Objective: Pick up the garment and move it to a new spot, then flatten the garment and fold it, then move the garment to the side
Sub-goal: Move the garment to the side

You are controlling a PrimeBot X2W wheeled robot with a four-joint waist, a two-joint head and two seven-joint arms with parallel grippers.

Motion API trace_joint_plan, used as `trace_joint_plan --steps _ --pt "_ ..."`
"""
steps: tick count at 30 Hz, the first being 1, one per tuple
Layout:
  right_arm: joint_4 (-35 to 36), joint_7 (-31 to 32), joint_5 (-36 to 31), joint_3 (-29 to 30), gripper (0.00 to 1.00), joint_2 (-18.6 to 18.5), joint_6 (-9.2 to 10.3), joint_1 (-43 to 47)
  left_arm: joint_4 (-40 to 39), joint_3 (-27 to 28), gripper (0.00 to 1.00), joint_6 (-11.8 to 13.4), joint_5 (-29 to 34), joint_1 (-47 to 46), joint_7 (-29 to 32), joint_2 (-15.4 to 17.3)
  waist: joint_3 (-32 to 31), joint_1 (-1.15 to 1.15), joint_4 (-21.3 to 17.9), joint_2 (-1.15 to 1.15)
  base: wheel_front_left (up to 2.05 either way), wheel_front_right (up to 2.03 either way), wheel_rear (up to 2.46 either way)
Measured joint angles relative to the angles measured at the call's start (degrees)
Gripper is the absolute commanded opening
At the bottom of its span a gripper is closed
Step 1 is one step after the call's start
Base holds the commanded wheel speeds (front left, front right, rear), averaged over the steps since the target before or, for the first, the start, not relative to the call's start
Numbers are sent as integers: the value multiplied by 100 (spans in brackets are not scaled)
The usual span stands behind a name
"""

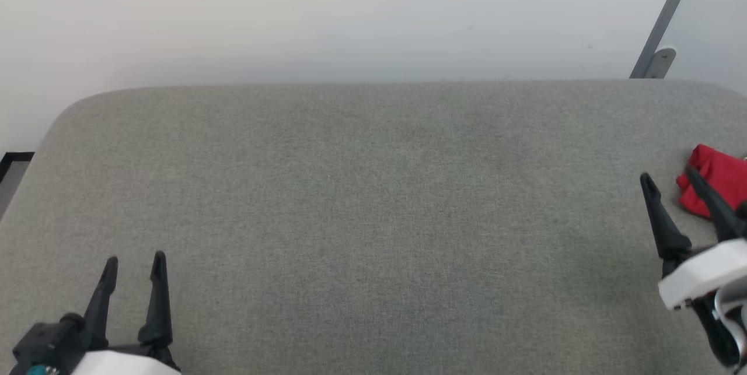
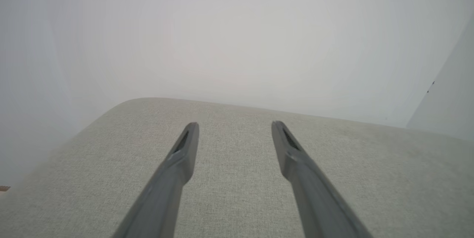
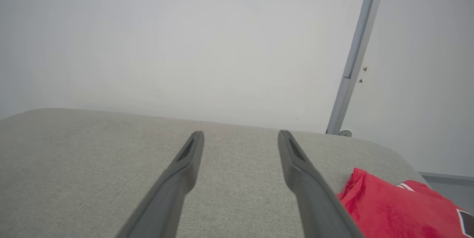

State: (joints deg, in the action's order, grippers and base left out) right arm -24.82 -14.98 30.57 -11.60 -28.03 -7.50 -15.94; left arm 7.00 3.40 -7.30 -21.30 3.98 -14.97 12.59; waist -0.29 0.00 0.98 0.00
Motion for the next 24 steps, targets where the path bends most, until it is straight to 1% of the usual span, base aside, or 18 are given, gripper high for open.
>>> trace_joint_plan --steps 2,8,11,19,24 --pt "202 0 -120 220 100 110 0 240 -25 30 100 -1 21 91 0 -20 -25 0 8 0 0 0 0" --pt "757 0 -420 632 100 378 0 841 -31 177 100 -1 -21 255 0 -118 -104 0 34 0 0 0 0" --pt "942 0 -505 804 100 525 0 1112 -43 146 100 -1 -47 349 0 -118 -140 0 61 0 0 0 0" --pt "1336 0 -670 1188 100 887 1 1624 -138 -90 100 -1 -148 587 0 15 -195 0 121 0 0 0 0" --pt "1475 0 -737 1283 100 1040 0 1818 -159 -215 100 -1 -35 672 0 92 -218 0 142 0 0 0 0"
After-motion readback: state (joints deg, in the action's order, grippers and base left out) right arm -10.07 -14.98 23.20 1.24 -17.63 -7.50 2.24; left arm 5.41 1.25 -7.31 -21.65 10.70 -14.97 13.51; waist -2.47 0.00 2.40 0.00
